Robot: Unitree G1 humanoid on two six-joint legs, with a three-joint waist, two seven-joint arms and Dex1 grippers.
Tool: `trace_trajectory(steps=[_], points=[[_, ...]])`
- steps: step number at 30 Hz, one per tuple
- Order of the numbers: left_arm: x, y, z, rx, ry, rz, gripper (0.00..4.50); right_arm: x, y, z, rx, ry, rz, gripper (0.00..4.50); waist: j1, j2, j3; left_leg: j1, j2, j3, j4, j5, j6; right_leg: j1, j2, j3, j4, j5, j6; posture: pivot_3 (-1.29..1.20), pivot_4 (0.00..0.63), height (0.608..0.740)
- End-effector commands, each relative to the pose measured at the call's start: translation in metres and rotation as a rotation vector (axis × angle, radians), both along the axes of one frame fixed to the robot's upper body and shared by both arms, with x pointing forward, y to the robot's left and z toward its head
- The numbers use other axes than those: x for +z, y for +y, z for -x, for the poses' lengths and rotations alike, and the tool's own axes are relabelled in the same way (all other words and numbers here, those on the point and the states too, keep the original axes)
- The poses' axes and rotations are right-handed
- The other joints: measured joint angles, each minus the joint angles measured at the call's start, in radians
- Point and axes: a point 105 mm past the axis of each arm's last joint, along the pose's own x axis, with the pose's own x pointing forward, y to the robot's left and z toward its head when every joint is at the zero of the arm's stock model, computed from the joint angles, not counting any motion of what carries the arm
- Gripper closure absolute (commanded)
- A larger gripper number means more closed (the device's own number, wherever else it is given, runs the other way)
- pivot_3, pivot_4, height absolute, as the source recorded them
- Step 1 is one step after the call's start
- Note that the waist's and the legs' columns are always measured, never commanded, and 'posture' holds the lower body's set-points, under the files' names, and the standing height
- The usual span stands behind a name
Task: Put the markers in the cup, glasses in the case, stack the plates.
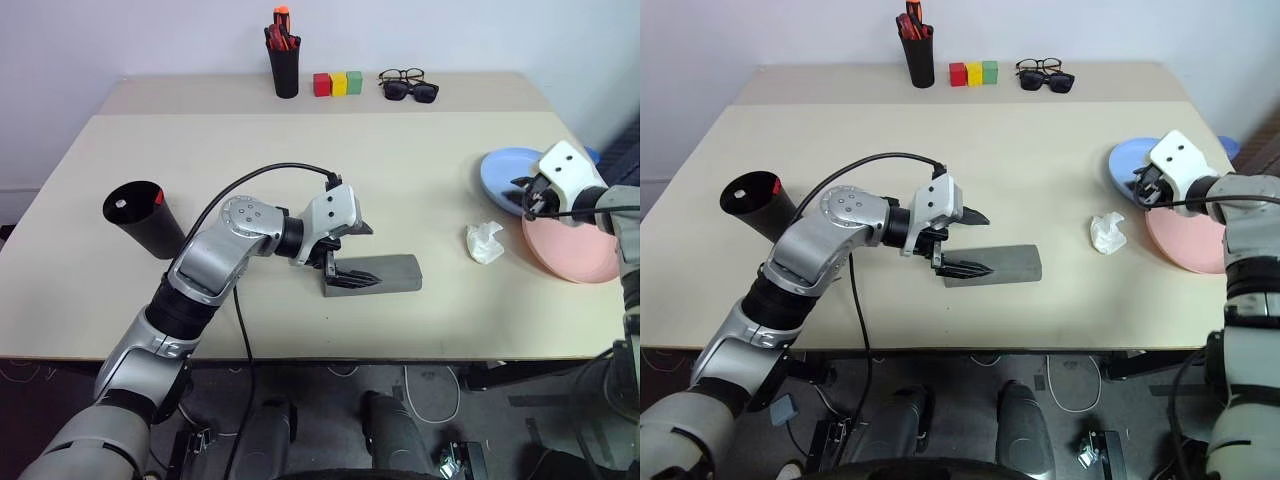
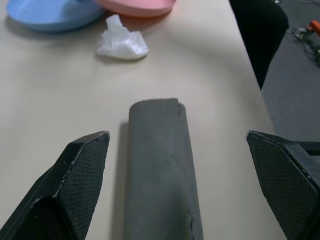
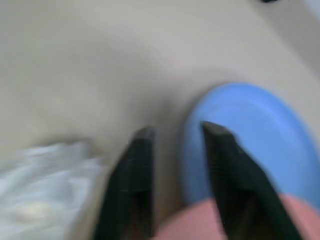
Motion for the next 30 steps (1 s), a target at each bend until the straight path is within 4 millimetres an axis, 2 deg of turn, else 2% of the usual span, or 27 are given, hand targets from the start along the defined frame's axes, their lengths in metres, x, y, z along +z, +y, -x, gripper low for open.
trace_trajectory(steps=[1, 3, 7, 11, 15, 18, 30], points=[[0.012, -0.004, 0.002, -0.027, -0.03, 0.03, 0.0, 0.042, -0.008, 0.014, -0.095, -0.172, -0.06, 1.06, -0.001, 0.0, 0.0, 0.0, 0.0, 0.0, 0.0, 0.0, 0.0, 0.0, 0.0, 0.0, 0.0, 0.0, 0.0, 0.0, 0.15, 0.74], [0.011, -0.005, 0.002, -0.037, -0.028, 0.03, 0.0, 0.04, -0.007, 0.03, -0.128, -0.164, -0.087, 0.06, 0.0, 0.0, 0.0, 0.0, 0.0, 0.0, 0.0, 0.0, 0.0, 0.0, 0.0, 0.0, 0.0, 0.0, 0.0, 0.0, 0.15, 0.74], [0.011, -0.01, 0.001, -0.052, -0.02, 0.036, 0.0, 0.021, -0.007, 0.059, -0.235, -0.141, -0.175, 0.06, -0.002, 0.0, 0.0, 0.001, 0.0, 0.0, 0.0, 0.0, 0.0, 0.0, 0.0, 0.0, 0.001, 0.0, 0.0, 0.0, 0.15, 0.74], [0.012, -0.013, 0.0, -0.062, -0.018, 0.043, 0.0, 0.0, -0.008, 0.072, -0.323, -0.115, -0.254, 0.06, -0.004, 0.0, 0.0, 0.001, 0.0, 0.0, 0.002, 0.0, 0.0, 0.001, 0.0, 0.0, 0.001, 0.0, 0.0, 0.0, 0.15, 0.74], [0.013, -0.014, -0.001, -0.065, -0.02, 0.044, 0.0, -0.013, -0.007, 0.072, -0.373, -0.117, -0.317, 0.06, -0.004, 0.0, -0.001, 0.001, 0.0, 0.001, 0.002, 0.0, 0.0, 0.001, 0.0, 0.0, 0.001, -0.001, -0.003, 0.0, 0.15, 0.74], [0.014, -0.013, -0.002, -0.061, -0.022, 0.044, 0.0, -0.023, -0.013, 0.069, -0.419, -0.124, -0.303, 0.06, -0.003, 0.0, -0.001, 0.001, 0.0, 0.0, 0.002, 0.0, 0.0, 0.001, 0.0, 0.0, 0.001, -0.001, -0.003, 0.0, 0.15, 0.74], [0.015, -0.008, -0.004, -0.031, -0.024, 0.043, 0.0, -0.037, -0.026, 0.053, -0.474, -0.146, -0.315, 0.06, -0.004, 0.001, -0.001, 0.001, 0.0, 0.0, 0.001, 0.0, 0.0, 0.0, 0.0, 0.0, 0.001, 0.0, -0.001, 0.0, 0.15, 0.74]])
